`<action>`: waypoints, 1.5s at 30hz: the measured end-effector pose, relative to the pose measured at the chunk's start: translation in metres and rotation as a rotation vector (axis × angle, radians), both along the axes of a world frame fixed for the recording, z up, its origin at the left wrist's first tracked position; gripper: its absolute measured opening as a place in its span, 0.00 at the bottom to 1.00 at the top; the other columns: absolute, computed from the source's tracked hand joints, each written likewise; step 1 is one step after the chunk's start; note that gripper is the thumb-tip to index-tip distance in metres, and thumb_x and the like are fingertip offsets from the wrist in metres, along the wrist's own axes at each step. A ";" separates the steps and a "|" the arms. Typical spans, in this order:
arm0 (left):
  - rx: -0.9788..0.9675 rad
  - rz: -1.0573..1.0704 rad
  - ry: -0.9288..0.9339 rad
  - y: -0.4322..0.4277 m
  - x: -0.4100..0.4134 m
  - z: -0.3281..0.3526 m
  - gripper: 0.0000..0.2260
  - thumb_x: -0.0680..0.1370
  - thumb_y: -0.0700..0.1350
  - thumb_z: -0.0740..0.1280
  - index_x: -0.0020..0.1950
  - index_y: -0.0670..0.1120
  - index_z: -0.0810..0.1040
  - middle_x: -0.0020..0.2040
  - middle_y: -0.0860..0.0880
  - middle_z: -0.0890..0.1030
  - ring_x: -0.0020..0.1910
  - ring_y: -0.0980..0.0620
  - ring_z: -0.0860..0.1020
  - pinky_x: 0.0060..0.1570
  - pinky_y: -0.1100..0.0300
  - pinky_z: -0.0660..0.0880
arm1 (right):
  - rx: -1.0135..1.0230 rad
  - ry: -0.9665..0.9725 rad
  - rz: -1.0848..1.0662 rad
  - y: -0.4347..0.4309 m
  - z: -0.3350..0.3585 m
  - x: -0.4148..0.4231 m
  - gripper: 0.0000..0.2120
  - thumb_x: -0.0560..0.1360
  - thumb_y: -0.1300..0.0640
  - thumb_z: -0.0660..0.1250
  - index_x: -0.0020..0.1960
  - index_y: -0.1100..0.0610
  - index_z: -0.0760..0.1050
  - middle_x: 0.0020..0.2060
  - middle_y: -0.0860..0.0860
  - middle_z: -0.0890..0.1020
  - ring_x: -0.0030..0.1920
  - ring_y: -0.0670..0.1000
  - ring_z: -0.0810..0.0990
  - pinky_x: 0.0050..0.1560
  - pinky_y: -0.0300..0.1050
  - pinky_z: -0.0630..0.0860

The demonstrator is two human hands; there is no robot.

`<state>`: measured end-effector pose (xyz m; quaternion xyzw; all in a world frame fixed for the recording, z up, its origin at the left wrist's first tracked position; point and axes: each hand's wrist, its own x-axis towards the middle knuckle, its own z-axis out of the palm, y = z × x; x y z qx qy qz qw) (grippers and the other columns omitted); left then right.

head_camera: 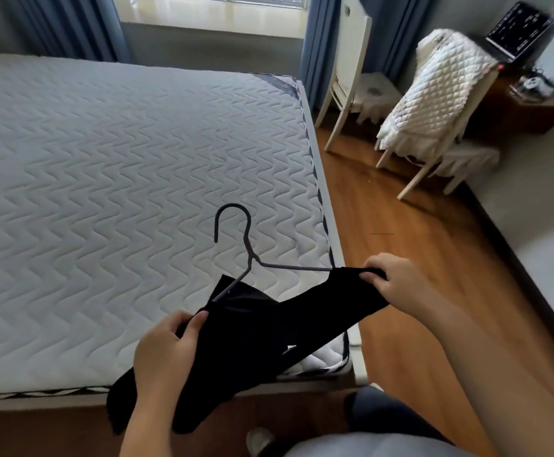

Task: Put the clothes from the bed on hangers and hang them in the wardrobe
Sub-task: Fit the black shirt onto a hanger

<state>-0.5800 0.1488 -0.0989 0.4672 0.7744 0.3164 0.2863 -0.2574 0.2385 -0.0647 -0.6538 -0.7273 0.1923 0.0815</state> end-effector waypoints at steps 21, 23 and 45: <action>0.042 -0.153 0.101 0.116 0.310 0.009 0.08 0.74 0.51 0.66 0.38 0.49 0.79 0.34 0.53 0.81 0.39 0.51 0.78 0.42 0.56 0.72 | 0.045 0.233 -0.144 0.088 -0.017 0.314 0.05 0.74 0.61 0.64 0.42 0.55 0.78 0.38 0.52 0.78 0.40 0.50 0.75 0.39 0.41 0.70; 0.028 -0.183 0.084 0.142 0.370 0.010 0.08 0.75 0.50 0.66 0.38 0.49 0.79 0.34 0.52 0.81 0.39 0.51 0.77 0.42 0.55 0.72 | 0.079 0.213 -0.176 0.106 -0.017 0.375 0.05 0.74 0.61 0.65 0.41 0.54 0.77 0.38 0.53 0.78 0.41 0.52 0.76 0.40 0.45 0.71; 0.115 -0.310 0.072 0.299 0.568 0.042 0.14 0.76 0.45 0.65 0.32 0.58 0.72 0.30 0.56 0.77 0.34 0.63 0.75 0.33 0.77 0.66 | 0.319 0.192 -0.130 0.288 0.019 0.580 0.04 0.72 0.59 0.68 0.45 0.60 0.79 0.38 0.50 0.73 0.44 0.52 0.74 0.42 0.35 0.65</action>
